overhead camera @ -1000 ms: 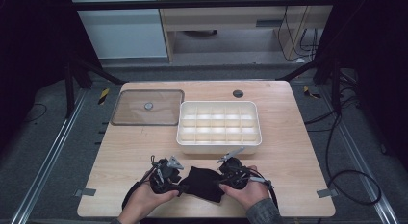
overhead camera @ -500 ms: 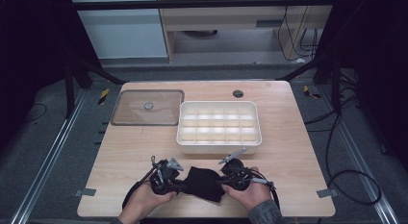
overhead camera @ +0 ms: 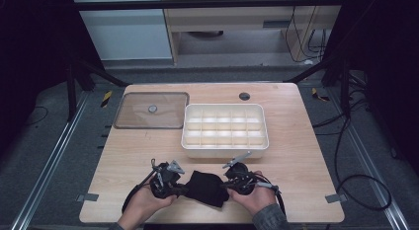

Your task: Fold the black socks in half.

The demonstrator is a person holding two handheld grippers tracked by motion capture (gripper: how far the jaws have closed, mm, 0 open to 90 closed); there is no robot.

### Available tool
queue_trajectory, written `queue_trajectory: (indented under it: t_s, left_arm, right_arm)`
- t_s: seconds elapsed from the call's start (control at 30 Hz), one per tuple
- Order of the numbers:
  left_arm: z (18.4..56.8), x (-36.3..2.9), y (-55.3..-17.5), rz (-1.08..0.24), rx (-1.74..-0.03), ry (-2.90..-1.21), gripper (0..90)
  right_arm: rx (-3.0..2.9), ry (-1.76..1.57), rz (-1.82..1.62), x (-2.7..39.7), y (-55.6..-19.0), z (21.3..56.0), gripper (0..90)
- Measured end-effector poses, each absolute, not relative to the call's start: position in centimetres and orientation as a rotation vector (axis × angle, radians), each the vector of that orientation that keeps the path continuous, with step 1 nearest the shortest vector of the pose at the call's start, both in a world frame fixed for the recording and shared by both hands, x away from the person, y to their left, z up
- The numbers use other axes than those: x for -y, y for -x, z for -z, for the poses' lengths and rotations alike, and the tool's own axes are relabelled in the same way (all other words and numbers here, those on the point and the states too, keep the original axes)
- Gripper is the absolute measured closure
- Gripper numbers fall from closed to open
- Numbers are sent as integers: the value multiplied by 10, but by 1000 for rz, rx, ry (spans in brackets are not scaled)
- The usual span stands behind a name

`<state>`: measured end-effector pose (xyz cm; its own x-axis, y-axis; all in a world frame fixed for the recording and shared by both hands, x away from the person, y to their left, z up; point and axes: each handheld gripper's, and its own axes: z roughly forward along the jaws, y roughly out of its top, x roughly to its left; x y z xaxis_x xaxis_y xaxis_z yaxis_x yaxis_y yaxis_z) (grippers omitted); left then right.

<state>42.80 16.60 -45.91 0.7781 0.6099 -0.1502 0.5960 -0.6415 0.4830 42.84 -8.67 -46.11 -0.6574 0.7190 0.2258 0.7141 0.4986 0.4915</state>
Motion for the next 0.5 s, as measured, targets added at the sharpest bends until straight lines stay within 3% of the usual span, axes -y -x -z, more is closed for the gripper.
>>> queue_trajectory:
  t_s: [0.5]
  left_arm:
    - [451, -179, -431, -41, -929, -2406, 790]
  right_arm:
    - [-2721, -1288, -909, 77, -430, 463, 827]
